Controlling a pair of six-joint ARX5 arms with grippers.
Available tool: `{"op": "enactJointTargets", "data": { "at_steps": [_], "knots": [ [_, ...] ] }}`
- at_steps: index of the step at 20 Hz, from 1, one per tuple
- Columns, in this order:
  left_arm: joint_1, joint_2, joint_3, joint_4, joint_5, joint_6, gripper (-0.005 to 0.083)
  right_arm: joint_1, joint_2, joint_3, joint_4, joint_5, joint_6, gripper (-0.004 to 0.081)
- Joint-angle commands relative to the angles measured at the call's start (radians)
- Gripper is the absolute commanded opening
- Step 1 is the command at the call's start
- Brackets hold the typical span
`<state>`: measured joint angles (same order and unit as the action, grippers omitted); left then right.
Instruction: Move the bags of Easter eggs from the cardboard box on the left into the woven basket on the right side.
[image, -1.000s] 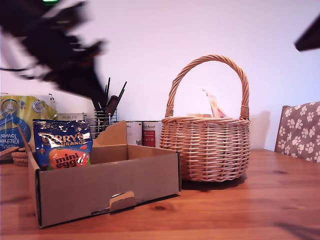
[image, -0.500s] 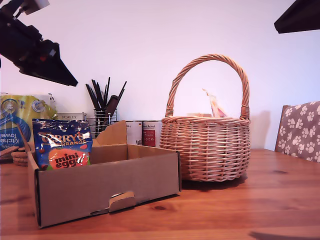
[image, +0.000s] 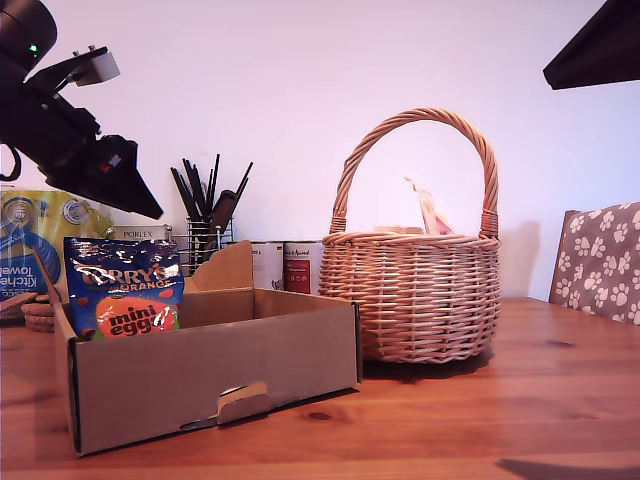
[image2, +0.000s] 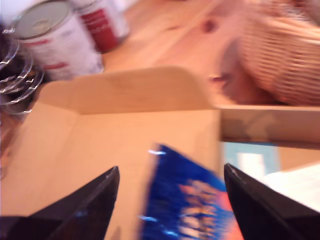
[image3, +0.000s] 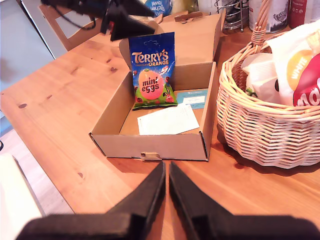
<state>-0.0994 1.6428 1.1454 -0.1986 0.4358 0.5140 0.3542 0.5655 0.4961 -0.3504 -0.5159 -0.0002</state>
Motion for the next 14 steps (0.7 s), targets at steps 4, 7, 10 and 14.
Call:
{"op": "enactJointTargets", "data": {
  "at_steps": [4, 7, 10, 14],
  "knots": [
    [0.006, 0.131, 0.118, -0.222, 0.005, 0.018, 0.0568, -0.001, 0.000, 0.017, 0.010, -0.002, 0.000, -0.0013],
    [0.005, 0.158, 0.156, -0.333, 0.007, 0.026, 0.0568, -0.001, 0.000, 0.017, 0.010, -0.002, 0.000, -0.0013],
    [0.005, 0.158, 0.166, -0.403, 0.041, 0.036, 0.0565, -0.001, 0.000, 0.017, 0.010, -0.002, 0.000, -0.0013],
    [-0.024, 0.158, 0.223, -0.516, 0.163, 0.036, 0.0478, -0.001, 0.000, 0.017, 0.010, -0.002, 0.000, -0.0013]
  ]
}}
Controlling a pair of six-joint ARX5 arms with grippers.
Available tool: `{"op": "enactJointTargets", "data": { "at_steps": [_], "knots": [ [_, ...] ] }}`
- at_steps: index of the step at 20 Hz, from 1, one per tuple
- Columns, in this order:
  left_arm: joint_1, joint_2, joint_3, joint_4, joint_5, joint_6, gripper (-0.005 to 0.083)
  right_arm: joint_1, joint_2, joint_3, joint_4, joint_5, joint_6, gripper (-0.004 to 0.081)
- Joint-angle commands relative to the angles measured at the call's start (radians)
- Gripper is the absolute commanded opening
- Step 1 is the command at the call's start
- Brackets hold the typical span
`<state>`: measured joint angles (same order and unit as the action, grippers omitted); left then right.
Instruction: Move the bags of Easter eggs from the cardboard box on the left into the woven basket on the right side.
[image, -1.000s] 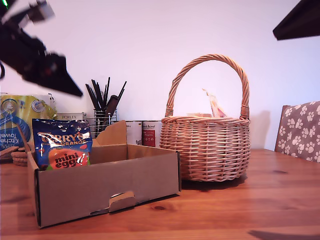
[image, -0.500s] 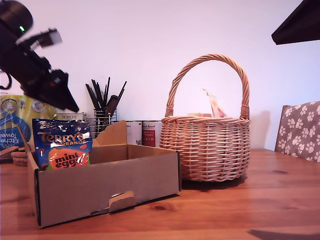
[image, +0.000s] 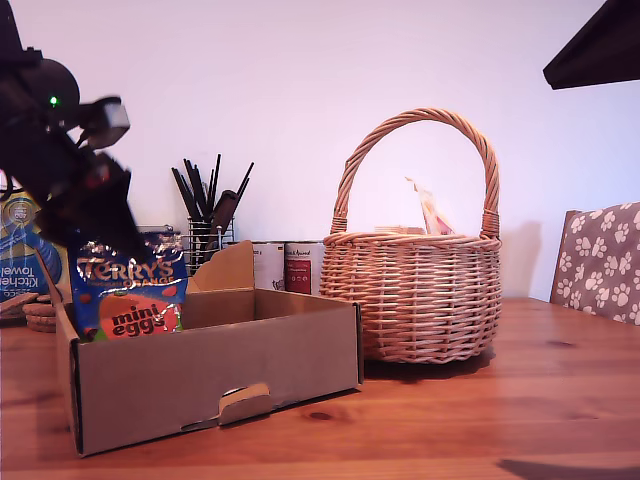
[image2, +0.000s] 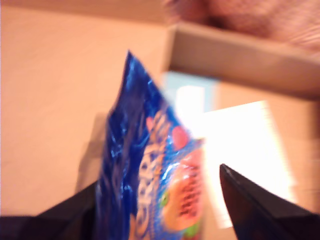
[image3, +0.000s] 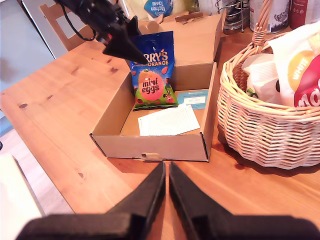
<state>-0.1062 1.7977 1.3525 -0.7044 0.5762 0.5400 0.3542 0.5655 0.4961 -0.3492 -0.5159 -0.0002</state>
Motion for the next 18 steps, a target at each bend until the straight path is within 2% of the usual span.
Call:
{"op": "enactJointTargets", "data": {
  "at_steps": [1, 3, 6, 9, 15, 16, 18],
  "knots": [
    [-0.029, 0.003, 0.026, -0.033, 0.034, 0.010, 0.0465, -0.001, 0.000, 0.017, 0.009, -0.002, 0.000, -0.0013],
    [-0.059, 0.003, 0.028, -0.076, 0.006, 0.011, 0.0461, -0.001, 0.000, 0.017, 0.009, -0.002, 0.000, -0.0013],
    [-0.108, 0.021, 0.027, -0.142, -0.091, 0.019, 0.0462, -0.001, 0.000, 0.017, 0.009, -0.002, 0.000, -0.0013],
    [-0.141, 0.049, 0.027, -0.139, -0.206, 0.006, 0.0468, -0.001, 0.000, 0.017, 0.011, -0.002, 0.000, -0.0013],
    [-0.174, 0.166, 0.027, -0.132, -0.288, -0.009, 0.0463, -0.001, 0.000, 0.017, 0.020, -0.002, 0.000, -0.0013],
    [-0.180, 0.173, 0.027, -0.132, -0.298, -0.008, 0.0439, -0.001, 0.000, 0.017, 0.020, -0.002, 0.000, -0.0013],
    [-0.187, 0.173, 0.028, -0.111, -0.307, 0.005, 0.0259, -0.001, 0.000, 0.017, 0.020, -0.002, 0.000, -0.0013]
  ]
}}
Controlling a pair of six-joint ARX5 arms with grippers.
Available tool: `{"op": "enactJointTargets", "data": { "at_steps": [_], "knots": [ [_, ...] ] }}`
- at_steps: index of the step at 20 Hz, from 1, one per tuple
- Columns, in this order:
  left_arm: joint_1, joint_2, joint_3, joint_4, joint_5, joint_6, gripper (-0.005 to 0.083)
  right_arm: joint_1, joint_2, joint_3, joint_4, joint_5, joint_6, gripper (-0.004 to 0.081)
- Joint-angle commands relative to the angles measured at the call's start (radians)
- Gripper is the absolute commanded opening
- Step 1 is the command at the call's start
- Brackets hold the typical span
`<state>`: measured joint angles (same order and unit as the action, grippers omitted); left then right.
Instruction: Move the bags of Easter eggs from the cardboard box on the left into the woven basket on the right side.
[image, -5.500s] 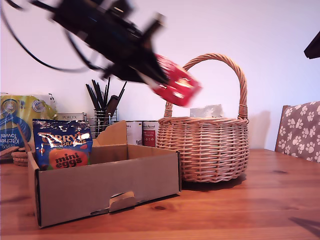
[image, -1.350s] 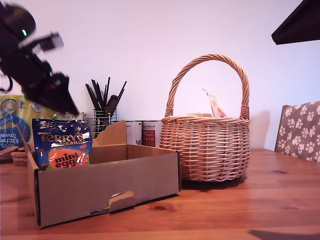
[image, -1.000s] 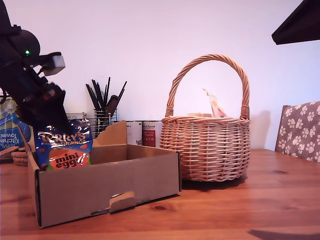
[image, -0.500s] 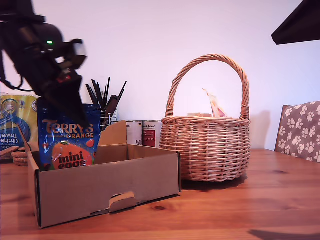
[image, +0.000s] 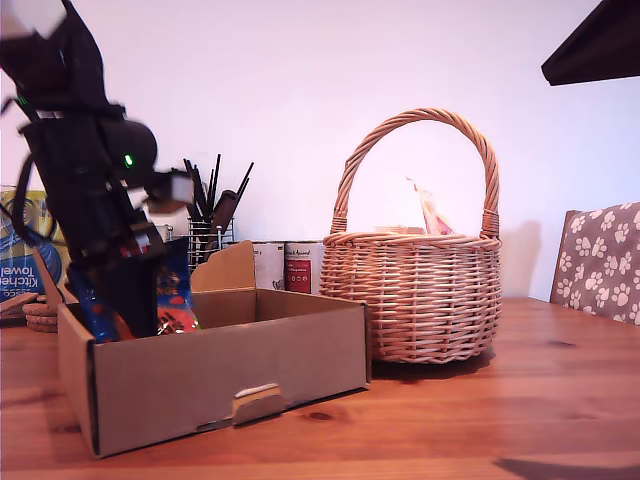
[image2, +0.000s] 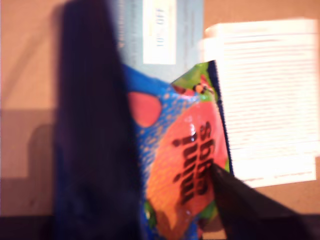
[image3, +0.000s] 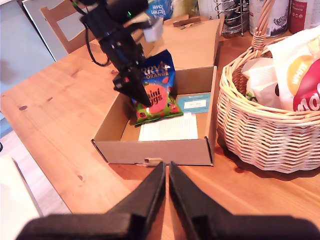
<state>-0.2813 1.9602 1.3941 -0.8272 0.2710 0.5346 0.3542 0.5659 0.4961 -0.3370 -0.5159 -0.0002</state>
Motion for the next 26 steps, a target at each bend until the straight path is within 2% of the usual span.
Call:
{"op": "enactJointTargets", "data": {
  "at_steps": [1, 2, 4, 8, 10, 12, 14, 16, 17, 22, 26],
  "knots": [
    [-0.012, 0.009, -0.013, 0.018, -0.013, 0.014, 0.0149, -0.001, -0.001, 0.017, 0.008, -0.002, 0.000, -0.0013],
    [-0.012, 0.009, -0.013, 0.017, -0.025, 0.028, 0.0061, -0.001, -0.001, 0.017, 0.008, -0.001, 0.000, -0.0013],
    [-0.012, 0.009, -0.010, 0.013, -0.030, 0.033, -0.0025, -0.001, -0.001, 0.017, 0.007, 0.001, 0.000, -0.0013],
    [-0.012, -0.008, 0.074, -0.085, -0.017, 0.030, -0.0024, -0.001, -0.001, 0.017, 0.007, 0.001, 0.000, -0.0013],
    [-0.017, -0.034, 0.146, -0.138, 0.043, 0.020, -0.0024, -0.001, -0.001, 0.017, 0.007, 0.001, 0.000, -0.0013],
    [-0.018, -0.072, 0.217, -0.151, 0.151, 0.002, -0.0024, -0.001, -0.001, 0.017, 0.007, 0.001, 0.000, -0.0013],
    [-0.030, -0.109, 0.254, -0.118, 0.263, -0.072, -0.0024, -0.001, -0.001, 0.017, 0.008, 0.001, 0.000, -0.0013],
    [-0.052, -0.127, 0.256, -0.051, 0.304, -0.129, -0.0024, -0.001, -0.001, 0.017, 0.008, 0.001, 0.000, -0.0013],
    [-0.071, -0.126, 0.256, -0.031, 0.301, -0.198, -0.0024, -0.001, -0.001, 0.017, 0.009, 0.002, 0.000, -0.0013],
    [-0.177, -0.126, 0.210, 0.154, 0.264, -0.332, -0.0024, -0.001, -0.001, 0.017, 0.007, 0.003, 0.000, -0.0013],
    [-0.272, -0.137, 0.111, 0.454, 0.115, -0.462, -0.0024, -0.001, -0.001, 0.017, 0.003, 0.028, 0.000, -0.0013]
  ]
}}
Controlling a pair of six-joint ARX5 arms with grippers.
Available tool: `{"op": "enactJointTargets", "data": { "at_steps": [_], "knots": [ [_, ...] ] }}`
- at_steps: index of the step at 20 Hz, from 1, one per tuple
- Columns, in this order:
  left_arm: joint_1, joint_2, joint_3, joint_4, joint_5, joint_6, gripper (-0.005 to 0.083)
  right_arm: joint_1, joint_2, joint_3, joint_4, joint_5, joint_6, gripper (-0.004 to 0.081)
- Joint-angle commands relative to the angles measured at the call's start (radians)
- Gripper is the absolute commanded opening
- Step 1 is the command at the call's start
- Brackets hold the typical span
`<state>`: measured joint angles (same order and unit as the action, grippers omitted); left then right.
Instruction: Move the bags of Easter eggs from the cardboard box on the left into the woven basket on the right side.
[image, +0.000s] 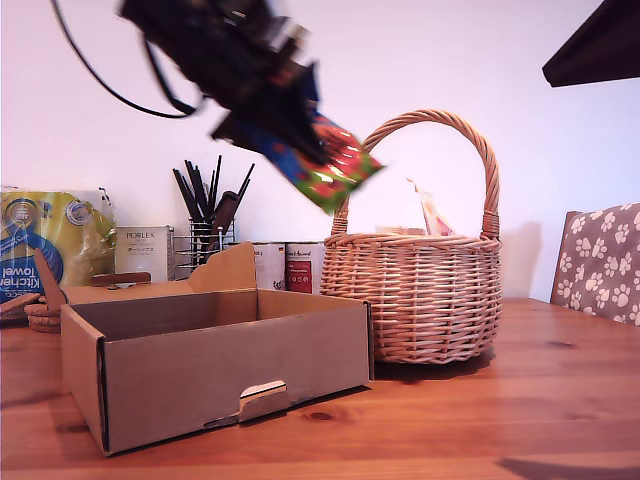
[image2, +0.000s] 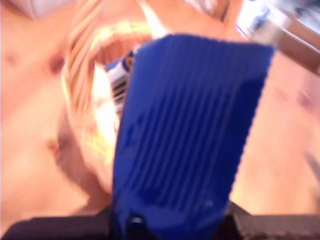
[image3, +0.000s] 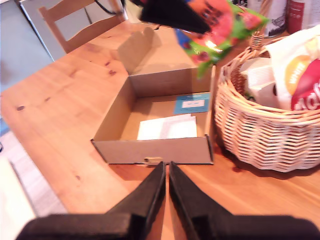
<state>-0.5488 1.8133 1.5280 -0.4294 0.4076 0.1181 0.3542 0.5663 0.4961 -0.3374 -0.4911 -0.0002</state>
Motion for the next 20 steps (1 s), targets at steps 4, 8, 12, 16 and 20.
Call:
{"op": "enactJointTargets", "data": {
  "at_steps": [4, 8, 12, 16, 20],
  "knots": [
    [-0.088, 0.010, -0.167, 0.412, -0.254, -0.151, -0.0024, -0.001, -0.001, 0.017, 0.003, 0.003, 0.000, -0.0013],
    [-0.145, 0.029, -0.227, 0.644, -0.457, -0.231, -0.0024, -0.001, -0.001, 0.017, 0.003, 0.003, 0.000, -0.0013],
    [-0.161, 0.087, -0.227, 0.764, -0.511, -0.253, -0.0024, -0.001, -0.001, 0.017, 0.003, 0.003, 0.000, -0.0013],
    [-0.160, 0.138, -0.227, 0.774, -0.531, -0.279, -0.0024, -0.001, -0.001, 0.017, 0.004, 0.003, 0.000, -0.0013],
    [-0.161, 0.175, -0.226, 0.819, -0.563, -0.280, -0.0024, -0.001, -0.001, 0.017, 0.004, 0.003, 0.000, -0.0013]
  ]
}}
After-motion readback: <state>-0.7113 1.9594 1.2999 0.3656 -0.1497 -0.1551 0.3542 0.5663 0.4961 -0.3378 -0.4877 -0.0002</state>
